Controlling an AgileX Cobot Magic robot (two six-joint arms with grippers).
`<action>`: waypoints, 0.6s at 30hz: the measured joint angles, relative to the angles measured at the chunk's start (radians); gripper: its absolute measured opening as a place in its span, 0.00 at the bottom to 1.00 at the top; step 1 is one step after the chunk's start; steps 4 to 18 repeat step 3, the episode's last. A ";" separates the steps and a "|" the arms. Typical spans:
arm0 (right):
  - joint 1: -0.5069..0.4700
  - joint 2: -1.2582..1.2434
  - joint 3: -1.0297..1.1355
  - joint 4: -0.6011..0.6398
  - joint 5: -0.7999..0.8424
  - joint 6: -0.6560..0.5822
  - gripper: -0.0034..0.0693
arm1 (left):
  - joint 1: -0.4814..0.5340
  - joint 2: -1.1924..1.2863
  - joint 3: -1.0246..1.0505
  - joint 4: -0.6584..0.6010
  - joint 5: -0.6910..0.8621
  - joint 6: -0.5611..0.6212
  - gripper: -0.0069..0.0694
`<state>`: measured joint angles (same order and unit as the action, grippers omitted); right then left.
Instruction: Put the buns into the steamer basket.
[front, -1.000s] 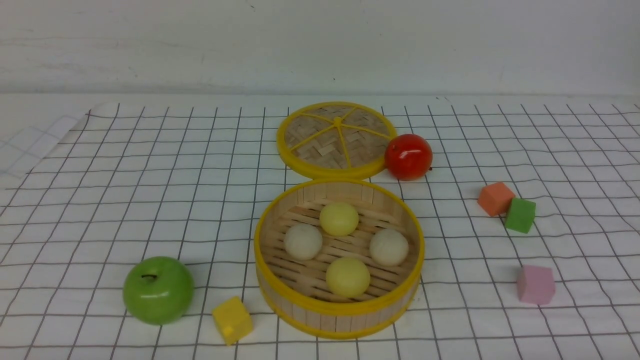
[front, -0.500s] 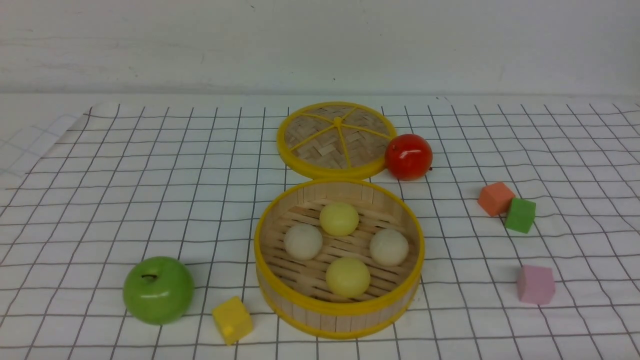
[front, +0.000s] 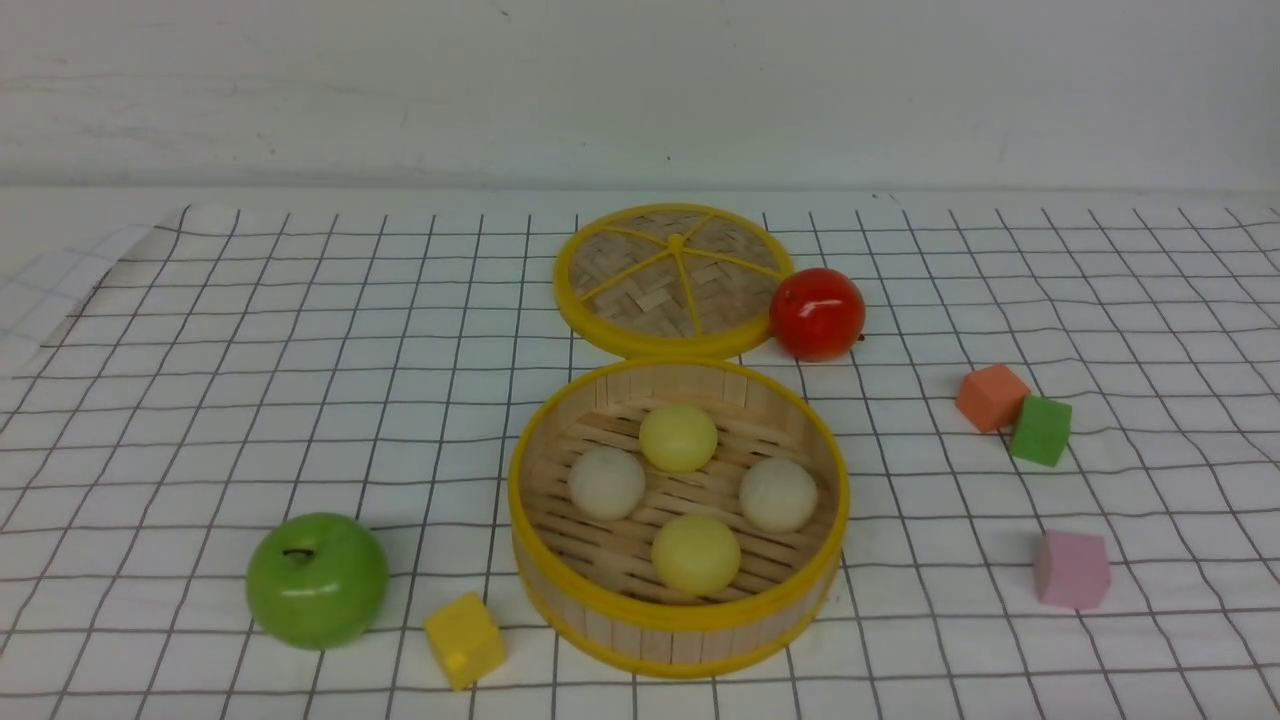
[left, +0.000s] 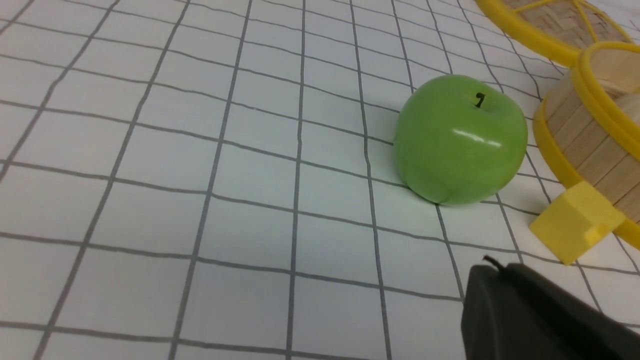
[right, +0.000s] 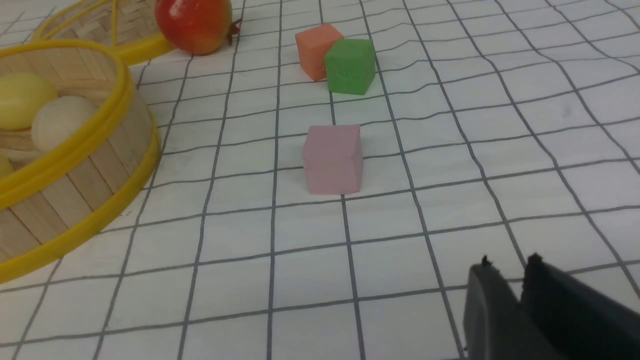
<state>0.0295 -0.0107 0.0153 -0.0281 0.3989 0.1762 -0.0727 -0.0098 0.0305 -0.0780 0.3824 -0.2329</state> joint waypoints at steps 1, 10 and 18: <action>0.000 0.000 0.000 0.000 0.000 0.000 0.19 | 0.000 0.000 0.000 0.000 0.000 0.000 0.07; 0.000 0.000 0.000 0.000 0.000 0.000 0.19 | 0.000 0.000 0.000 0.000 0.000 0.000 0.08; 0.000 0.000 0.000 0.000 0.000 0.000 0.19 | 0.000 0.000 0.000 0.000 0.000 0.000 0.08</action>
